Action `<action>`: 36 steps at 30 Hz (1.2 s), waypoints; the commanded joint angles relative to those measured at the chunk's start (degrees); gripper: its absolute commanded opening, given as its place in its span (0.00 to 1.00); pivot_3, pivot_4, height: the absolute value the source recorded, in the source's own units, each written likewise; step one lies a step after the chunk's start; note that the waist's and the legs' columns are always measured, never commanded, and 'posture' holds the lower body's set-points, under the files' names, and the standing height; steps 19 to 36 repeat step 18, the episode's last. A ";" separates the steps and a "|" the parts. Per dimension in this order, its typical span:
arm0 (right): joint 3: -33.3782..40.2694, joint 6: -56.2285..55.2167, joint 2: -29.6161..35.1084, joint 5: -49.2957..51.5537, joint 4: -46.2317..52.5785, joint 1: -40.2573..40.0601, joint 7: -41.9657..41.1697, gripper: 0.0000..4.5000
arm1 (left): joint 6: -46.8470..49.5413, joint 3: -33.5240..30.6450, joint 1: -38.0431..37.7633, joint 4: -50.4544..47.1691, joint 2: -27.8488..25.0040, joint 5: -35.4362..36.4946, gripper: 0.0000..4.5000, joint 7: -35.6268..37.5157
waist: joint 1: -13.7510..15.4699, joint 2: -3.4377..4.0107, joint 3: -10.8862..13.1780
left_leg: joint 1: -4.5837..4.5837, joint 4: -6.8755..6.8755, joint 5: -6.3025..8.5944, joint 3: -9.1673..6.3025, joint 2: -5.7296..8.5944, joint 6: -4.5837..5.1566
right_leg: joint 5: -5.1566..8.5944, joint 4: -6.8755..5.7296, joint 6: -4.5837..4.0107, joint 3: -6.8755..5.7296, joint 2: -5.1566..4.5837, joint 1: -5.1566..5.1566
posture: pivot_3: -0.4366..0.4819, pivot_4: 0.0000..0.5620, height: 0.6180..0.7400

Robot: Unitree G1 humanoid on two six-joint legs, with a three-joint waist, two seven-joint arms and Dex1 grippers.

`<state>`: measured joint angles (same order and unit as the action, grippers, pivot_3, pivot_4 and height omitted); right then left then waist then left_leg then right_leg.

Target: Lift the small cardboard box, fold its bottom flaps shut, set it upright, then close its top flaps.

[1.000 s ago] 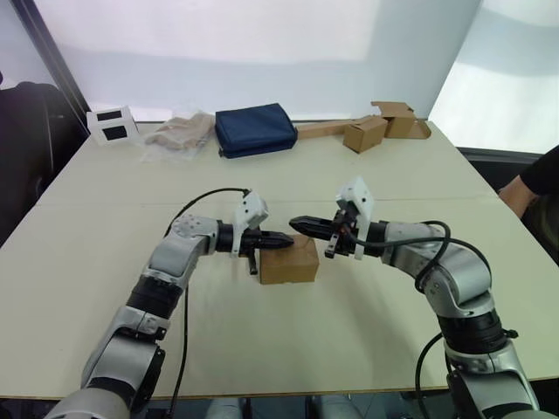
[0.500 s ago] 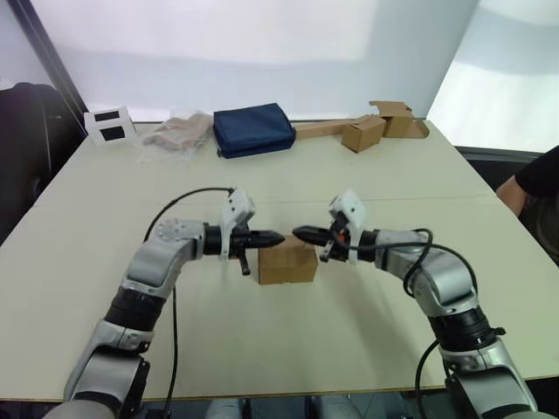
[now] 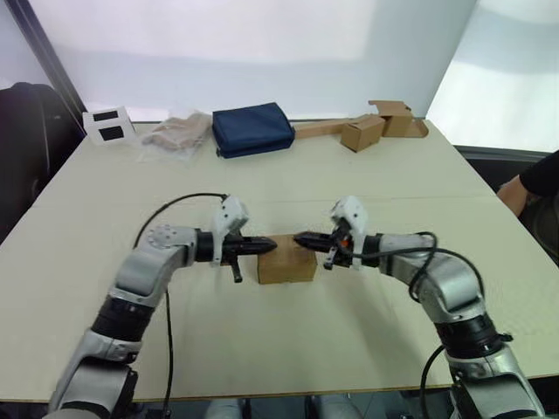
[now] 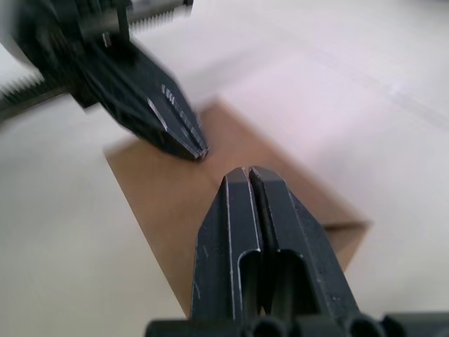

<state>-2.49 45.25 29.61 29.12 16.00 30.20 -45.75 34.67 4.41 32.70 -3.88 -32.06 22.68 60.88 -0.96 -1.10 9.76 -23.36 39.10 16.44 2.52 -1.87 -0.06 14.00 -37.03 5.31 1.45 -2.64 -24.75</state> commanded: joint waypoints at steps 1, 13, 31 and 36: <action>4.92 3.41 3.65 4.82 5.65 -0.32 -1.06 0.00 | 2.34 -5.53 -1.25 -5.35 -2.99 4.44 0.00 0.00 | 0.13 0.00 0.00 | 0.00 -0.03 0.00 -0.02 0.00 0.00 | 0.00 0.02 -0.01 -0.02 0.00 0.00 | 0.48 0.27 1.00; 17.74 10.75 22.08 17.12 16.59 -13.67 -10.47 0.00 | 6.61 -20.82 -17.62 -18.34 -13.84 14.86 0.00 0.06 | 0.21 -0.01 0.04 | 0.01 -0.03 0.00 0.05 -0.05 0.00 | 0.13 0.17 -0.20 0.02 -0.16 0.07 | 0.48 0.27 1.00; 20.42 8.80 26.34 16.05 16.69 -19.39 -11.11 0.00 | 7.86 -26.72 -26.45 -21.99 -16.75 17.47 0.00 -0.38 | 0.12 -0.02 0.05 | 0.07 -0.03 0.01 0.09 -0.10 0.01 | 0.18 0.36 -0.30 0.01 -0.15 0.14 | 0.48 0.27 1.00; 20.42 8.80 26.34 16.05 16.69 -19.39 -11.11 0.00 | 7.86 -26.72 -26.45 -21.99 -16.75 17.47 0.00 -0.38 | 0.12 -0.02 0.05 | 0.07 -0.03 0.01 0.09 -0.10 0.01 | 0.18 0.36 -0.30 0.01 -0.15 0.14 | 0.48 0.27 1.00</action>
